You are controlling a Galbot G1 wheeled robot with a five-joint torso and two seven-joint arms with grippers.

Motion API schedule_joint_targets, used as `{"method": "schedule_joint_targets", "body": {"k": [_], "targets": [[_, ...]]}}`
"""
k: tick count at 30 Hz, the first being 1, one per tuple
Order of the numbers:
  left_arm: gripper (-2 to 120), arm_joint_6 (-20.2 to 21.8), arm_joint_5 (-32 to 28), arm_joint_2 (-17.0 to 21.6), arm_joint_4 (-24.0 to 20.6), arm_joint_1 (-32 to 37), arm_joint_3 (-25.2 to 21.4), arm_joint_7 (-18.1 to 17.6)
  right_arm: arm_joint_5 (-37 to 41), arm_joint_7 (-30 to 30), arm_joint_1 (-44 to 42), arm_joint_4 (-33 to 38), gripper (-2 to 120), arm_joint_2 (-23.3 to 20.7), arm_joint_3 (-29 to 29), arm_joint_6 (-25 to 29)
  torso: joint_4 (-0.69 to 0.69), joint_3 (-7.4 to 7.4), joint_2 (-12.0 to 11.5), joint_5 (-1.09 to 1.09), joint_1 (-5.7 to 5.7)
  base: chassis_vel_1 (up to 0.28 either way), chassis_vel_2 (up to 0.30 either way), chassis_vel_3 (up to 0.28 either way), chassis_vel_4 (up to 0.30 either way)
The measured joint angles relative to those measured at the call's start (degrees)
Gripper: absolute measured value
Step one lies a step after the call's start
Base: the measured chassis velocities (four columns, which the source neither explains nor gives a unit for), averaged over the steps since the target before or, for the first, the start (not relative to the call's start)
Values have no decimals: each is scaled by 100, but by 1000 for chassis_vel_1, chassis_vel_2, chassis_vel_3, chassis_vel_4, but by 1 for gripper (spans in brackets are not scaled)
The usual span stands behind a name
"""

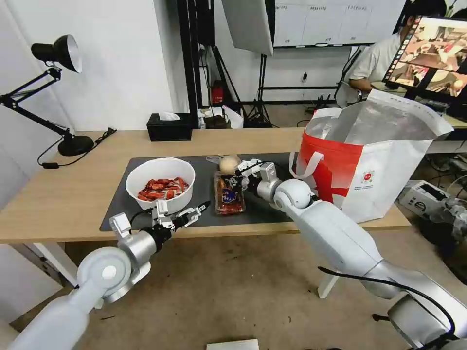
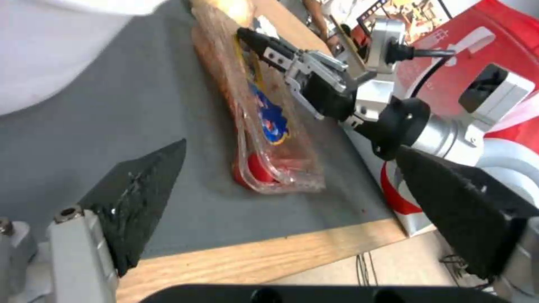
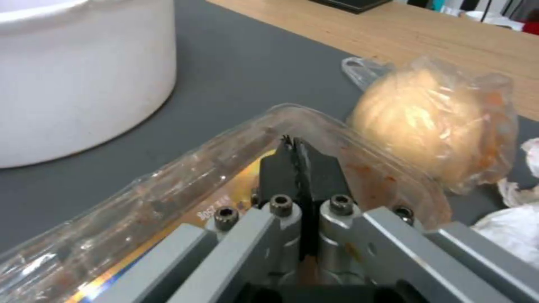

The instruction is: Pick up the trash from the table and place it into the takeout bag.

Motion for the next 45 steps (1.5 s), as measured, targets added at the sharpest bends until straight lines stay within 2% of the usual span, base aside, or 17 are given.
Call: {"method": "schedule_joint_targets", "body": {"k": [11, 27, 45], "targets": [[100, -5, -67, -156, 390, -520, 566, -159, 17, 36, -42, 74, 0, -48, 20, -29, 0, 0, 0, 0, 0, 0, 0, 0, 0], [100, 81, -358, -402, 635, -987, 936, -584, 22, 36, -88, 139, 0, -74, 32, -36, 0, 0, 0, 0, 0, 0, 0, 0, 0], [100, 93, -457, -686, 1166, -1627, 1388, -909, 26, 53, -137, 216, 0, -108, 49, -49, 0, 0, 0, 0, 0, 0, 0, 0, 0]]}}
